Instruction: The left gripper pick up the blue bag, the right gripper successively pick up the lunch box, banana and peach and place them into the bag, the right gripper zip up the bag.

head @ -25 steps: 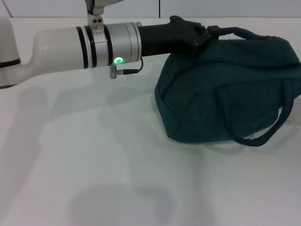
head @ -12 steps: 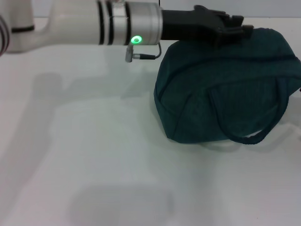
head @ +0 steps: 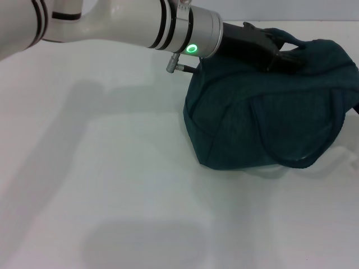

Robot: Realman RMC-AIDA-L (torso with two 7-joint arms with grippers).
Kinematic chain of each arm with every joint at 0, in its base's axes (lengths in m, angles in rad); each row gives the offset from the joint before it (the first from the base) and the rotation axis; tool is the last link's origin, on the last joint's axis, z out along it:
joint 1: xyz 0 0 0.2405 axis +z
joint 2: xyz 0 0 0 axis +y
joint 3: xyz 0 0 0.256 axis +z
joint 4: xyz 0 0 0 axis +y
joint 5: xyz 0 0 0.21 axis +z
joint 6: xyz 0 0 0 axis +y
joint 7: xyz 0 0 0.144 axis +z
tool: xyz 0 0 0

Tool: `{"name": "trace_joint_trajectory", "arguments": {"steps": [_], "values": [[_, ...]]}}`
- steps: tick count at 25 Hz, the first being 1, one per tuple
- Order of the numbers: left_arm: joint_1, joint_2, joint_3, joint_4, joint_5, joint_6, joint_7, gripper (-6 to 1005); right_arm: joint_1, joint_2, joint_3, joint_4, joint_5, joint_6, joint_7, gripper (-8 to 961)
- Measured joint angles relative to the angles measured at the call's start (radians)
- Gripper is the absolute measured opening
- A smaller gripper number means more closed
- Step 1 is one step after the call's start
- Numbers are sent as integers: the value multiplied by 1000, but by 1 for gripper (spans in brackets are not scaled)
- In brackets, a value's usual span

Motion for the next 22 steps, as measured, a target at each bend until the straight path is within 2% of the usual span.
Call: {"name": "trace_joint_trajectory", "arguments": {"steps": [1,4,9,13,20,22], "values": [[1,0,0,1,0,-2,4,513,0,1,1,0,0,0,0,17],[5,1,0,2,0,-3,25,692,1,5,2,-1,0,-1,0,17],[16,0,-2,12,-9,-4,112,584,2,8,3,-1,0,-5,0,17],[47,0,-5,36,-57,-11,205,440,2,10,3,-1,0,-5,0,17],[78,0,-4,39,-114,-6,268,171,2,19,11,-1,7,-7,0,18],[82,0,-3,40,-116,2,286,156,-1,24,27,0,7,-7,0,18]]}}
